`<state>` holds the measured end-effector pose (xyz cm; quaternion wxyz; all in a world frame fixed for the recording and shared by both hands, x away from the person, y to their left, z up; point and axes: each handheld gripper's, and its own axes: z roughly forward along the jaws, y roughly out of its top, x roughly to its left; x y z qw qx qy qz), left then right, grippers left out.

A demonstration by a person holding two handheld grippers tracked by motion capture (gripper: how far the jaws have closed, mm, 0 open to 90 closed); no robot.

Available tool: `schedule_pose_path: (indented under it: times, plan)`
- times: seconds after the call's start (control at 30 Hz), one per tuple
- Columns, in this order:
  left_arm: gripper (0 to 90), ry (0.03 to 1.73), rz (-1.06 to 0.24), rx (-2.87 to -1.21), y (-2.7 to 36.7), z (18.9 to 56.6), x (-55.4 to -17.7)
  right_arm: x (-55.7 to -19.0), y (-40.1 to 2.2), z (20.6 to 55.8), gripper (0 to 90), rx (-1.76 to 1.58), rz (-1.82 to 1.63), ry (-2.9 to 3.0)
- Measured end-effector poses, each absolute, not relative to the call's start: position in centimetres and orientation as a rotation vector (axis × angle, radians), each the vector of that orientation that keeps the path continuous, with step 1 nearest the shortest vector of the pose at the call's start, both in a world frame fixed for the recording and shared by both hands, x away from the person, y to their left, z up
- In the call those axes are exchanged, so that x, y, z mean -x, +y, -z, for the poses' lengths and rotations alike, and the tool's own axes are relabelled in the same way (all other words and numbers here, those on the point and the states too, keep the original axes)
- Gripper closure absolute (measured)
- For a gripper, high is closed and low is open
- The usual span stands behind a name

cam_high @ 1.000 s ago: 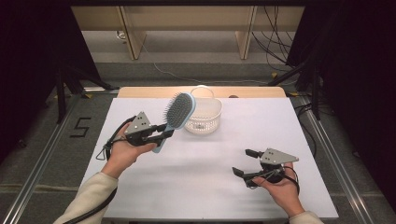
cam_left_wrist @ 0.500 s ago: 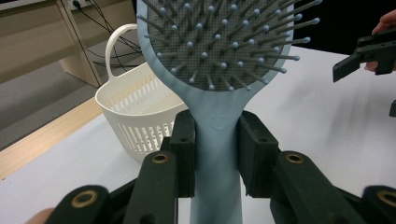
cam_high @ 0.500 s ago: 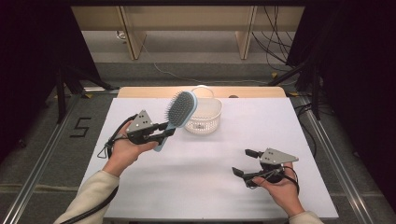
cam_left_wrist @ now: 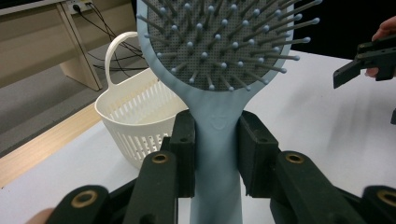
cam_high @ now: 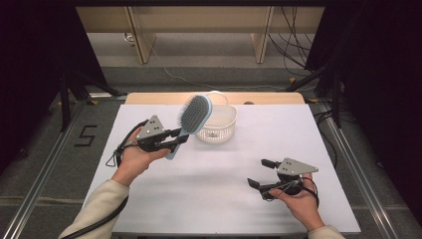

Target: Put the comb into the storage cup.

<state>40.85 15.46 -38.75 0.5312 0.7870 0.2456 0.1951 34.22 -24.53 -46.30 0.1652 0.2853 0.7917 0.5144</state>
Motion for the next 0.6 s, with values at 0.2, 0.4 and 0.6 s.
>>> schedule_pose_path:
  times: [0.2,0.4,0.6]
  plan:
    - [69.6,0.586,-0.464,-1.871,15.20,38.53,-41.01,-34.21,-24.53,46.30,15.8,-0.815,-1.467,2.254]
    - [69.6,0.581,-0.467,-1.869,14.95,38.35,-41.20,-34.21,-24.55,46.29,15.8,-0.814,-1.466,2.254]
    - [69.6,0.583,-0.468,-1.863,14.84,38.16,-41.39,-34.20,-24.54,46.29,15.8,-0.816,-1.467,2.254]
